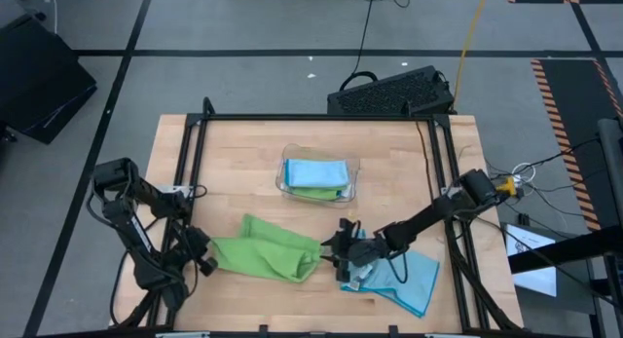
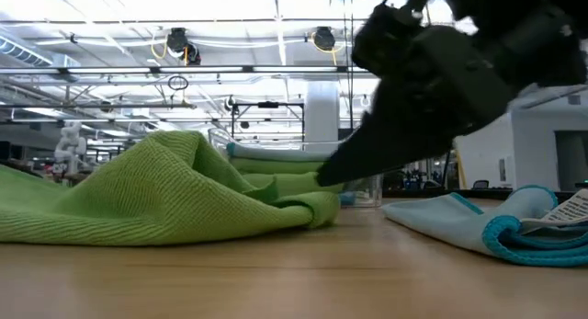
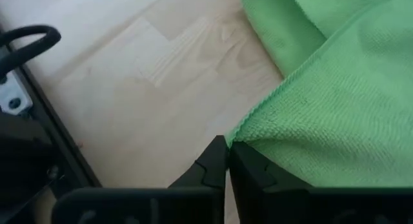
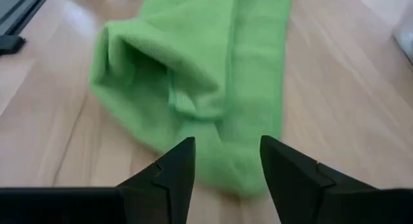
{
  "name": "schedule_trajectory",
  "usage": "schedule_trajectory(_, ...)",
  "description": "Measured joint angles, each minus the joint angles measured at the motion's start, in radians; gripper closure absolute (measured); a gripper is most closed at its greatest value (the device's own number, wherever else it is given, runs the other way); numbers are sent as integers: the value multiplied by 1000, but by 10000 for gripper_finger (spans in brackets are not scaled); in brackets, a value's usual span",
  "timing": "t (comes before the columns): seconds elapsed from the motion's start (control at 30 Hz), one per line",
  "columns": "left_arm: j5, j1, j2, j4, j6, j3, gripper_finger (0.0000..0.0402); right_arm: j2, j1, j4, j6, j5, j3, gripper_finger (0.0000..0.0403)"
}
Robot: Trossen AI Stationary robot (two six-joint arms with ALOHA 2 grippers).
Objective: Fold microfiber towels
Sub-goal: Fold the green microfiber cloth
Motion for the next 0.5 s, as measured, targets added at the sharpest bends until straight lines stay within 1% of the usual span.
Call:
schedule_trajectory(0.1, 2, 11, -1, 5, -19, 3, 361, 35, -3, 0, -37, -1, 47, 234)
schedule_trajectory(0.17, 1, 20, -5, 6, -17, 19, 338, 55, -4, 0, -50, -8, 68, 234)
schedule_trajectory(0.23, -15, 31, -18, 0, -6, 40, 311, 72, -5, 0, -53, -37, 80, 234)
schedule_trajectory(0.3, -18, 43, -38, -13, 16, 70, 282, 82, -4, -1, -53, -61, 85, 234)
schedule_trajectory(0.4, -25, 63, -71, -62, 58, 127, 241, 82, -4, -9, -46, -56, 86, 234)
schedule_trajectory(0.5, -71, 91, -97, -110, 131, 198, 210, 82, -4, -13, -56, -55, 86, 234)
